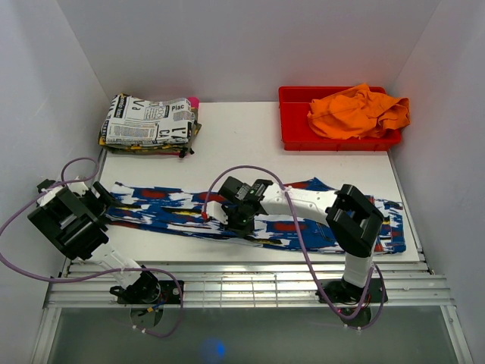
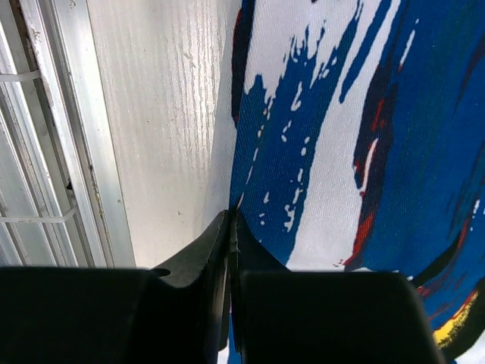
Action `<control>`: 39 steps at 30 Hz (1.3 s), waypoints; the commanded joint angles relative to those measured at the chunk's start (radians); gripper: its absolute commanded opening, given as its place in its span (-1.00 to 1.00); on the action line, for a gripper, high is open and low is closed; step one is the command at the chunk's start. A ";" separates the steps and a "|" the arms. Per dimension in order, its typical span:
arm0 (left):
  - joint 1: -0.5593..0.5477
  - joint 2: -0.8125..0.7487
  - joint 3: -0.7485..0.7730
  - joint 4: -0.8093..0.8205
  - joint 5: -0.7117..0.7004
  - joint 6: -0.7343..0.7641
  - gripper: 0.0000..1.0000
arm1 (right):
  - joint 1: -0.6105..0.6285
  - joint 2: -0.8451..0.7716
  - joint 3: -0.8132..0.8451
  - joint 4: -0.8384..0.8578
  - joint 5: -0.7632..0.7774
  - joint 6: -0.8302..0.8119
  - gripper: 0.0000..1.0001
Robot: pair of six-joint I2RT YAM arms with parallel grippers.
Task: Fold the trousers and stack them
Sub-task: Fold the trousers
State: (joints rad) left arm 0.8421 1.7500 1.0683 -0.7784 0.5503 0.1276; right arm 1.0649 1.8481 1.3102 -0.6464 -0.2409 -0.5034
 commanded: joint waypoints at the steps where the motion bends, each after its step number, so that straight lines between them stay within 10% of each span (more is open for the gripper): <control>1: 0.009 -0.014 -0.019 0.044 -0.112 0.017 0.76 | 0.006 -0.047 -0.029 -0.044 0.002 0.012 -0.84; 16: 0.009 -0.050 0.007 0.001 -0.079 0.056 0.78 | 0.007 -0.004 -0.088 -0.025 -0.020 0.019 -0.84; 21: 0.009 -0.136 0.134 -0.113 -0.049 0.162 0.79 | 0.006 -0.006 -0.049 -0.033 -0.058 0.013 0.10; 30: -0.001 -0.190 0.397 -0.382 0.190 0.384 0.62 | -0.118 -0.124 0.001 -0.065 -0.132 -0.015 0.92; 39: -0.222 -0.175 0.079 -0.163 0.203 0.256 0.26 | -0.397 -0.294 -0.192 -0.143 -0.172 -0.029 0.85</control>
State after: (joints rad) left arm 0.6724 1.5795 1.2129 -1.0302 0.7254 0.4290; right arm 0.7197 1.6047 1.1767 -0.7090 -0.3824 -0.5213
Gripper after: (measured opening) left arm 0.643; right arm 0.918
